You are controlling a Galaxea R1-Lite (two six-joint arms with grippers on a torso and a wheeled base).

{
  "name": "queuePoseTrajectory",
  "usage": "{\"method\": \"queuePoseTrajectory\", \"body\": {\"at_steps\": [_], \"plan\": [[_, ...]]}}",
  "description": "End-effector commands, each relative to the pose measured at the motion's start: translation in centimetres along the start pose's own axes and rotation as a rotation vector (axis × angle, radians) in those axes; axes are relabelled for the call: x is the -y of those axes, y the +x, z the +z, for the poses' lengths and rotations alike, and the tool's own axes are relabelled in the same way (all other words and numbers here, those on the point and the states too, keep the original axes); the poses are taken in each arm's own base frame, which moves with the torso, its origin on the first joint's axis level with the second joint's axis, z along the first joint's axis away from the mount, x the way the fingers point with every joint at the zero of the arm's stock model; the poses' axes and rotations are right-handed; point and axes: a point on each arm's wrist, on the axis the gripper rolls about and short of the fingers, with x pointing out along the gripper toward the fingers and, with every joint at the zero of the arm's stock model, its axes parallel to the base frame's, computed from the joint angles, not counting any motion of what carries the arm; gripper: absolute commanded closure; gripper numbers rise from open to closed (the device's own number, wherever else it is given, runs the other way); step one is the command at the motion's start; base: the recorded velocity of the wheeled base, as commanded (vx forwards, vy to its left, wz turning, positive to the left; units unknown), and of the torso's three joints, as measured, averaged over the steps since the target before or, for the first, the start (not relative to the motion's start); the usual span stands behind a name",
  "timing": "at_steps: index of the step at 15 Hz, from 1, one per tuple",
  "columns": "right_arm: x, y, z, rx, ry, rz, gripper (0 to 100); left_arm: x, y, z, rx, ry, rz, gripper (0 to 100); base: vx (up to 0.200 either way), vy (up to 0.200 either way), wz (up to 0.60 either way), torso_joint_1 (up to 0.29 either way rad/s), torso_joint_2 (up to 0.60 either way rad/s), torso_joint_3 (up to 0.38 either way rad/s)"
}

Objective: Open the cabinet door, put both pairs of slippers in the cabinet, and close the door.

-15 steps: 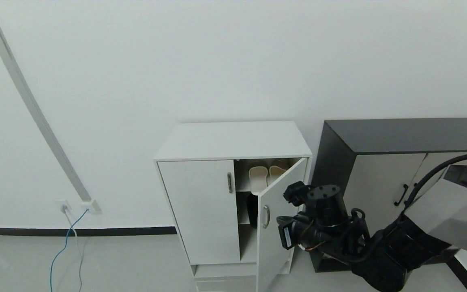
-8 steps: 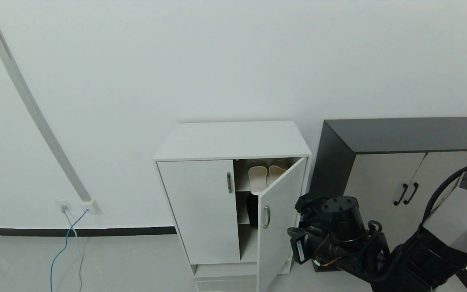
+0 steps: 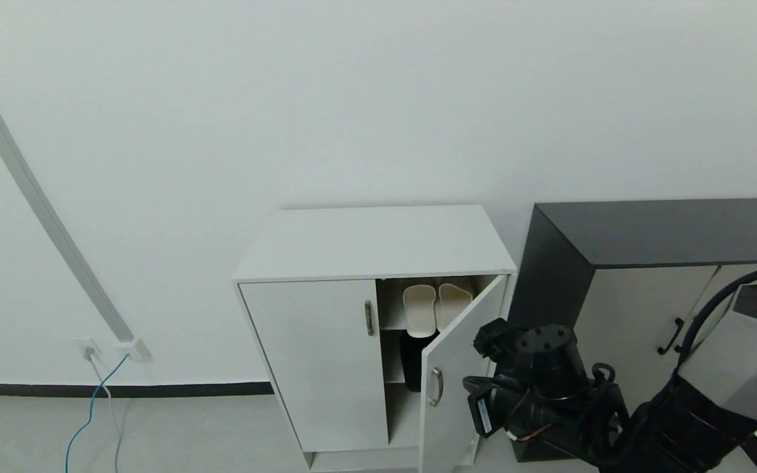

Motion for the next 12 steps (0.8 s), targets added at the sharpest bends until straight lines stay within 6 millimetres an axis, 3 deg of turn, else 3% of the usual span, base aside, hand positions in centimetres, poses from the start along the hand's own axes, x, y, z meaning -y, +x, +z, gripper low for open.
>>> {"method": "queuePoseTrajectory", "body": {"at_steps": [1,12], "plan": [[0.0,1.0,-0.3,-0.01,0.0,-0.004,100,0.0,0.0,0.0,0.001,0.0,0.0,100,0.0,0.0,0.0,0.0,0.0,0.0],[3.2,8.7,2.0,0.101,0.056,-0.081,100,0.0,0.0,0.0,-0.001,-0.002,0.002,100,0.0,0.0,0.0,0.0,0.0,0.0]]}}
